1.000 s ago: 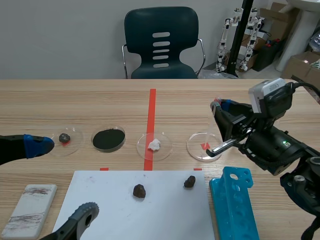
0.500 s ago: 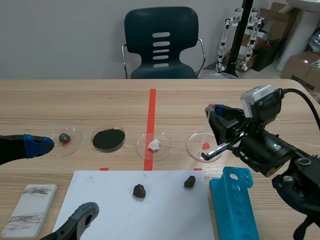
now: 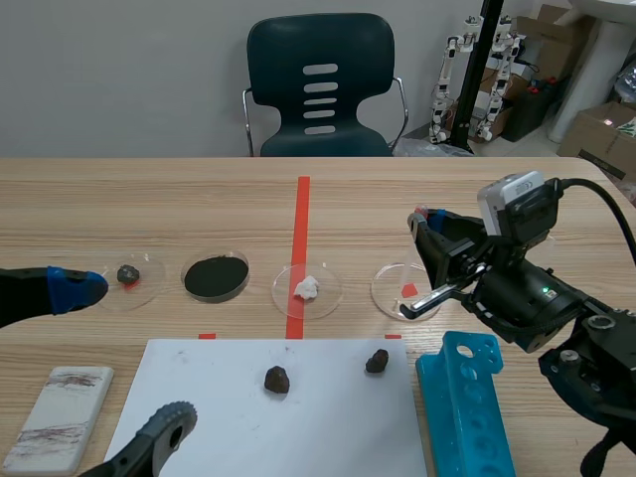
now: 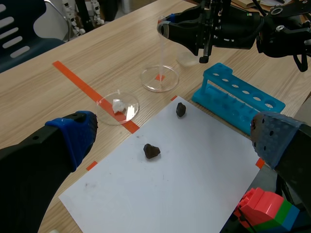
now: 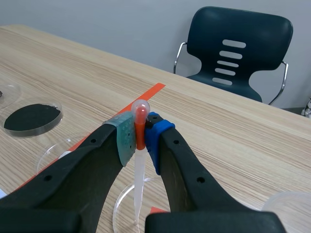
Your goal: Draw acid from the petri dish
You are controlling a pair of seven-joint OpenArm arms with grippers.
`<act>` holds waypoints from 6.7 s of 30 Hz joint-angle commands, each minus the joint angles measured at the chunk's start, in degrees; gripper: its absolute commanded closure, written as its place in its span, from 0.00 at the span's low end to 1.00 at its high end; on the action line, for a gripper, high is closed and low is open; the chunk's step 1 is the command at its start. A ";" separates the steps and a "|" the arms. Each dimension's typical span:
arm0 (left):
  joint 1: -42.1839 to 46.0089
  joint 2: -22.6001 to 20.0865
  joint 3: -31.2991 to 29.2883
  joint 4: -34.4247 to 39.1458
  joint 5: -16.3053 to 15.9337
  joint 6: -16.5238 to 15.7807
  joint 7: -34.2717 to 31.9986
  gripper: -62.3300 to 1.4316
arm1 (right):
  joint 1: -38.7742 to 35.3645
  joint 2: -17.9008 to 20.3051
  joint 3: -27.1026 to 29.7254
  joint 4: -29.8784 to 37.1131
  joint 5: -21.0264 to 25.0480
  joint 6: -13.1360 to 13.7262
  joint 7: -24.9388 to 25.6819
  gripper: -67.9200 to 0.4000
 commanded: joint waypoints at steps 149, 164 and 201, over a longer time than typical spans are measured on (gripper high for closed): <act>0.44 0.31 0.07 0.48 -0.63 0.07 -0.85 0.00 | -63.95 5.73 14.25 64.50 -1.11 -5.97 0.44 0.86; 0.44 0.31 0.07 0.48 -0.63 0.07 -0.85 0.00 | -63.95 5.73 14.25 64.50 -1.11 -5.97 0.44 0.86; 0.44 0.31 0.07 0.48 -0.63 0.07 -0.85 0.00 | -63.95 5.73 14.25 64.50 -1.09 -5.97 0.46 0.86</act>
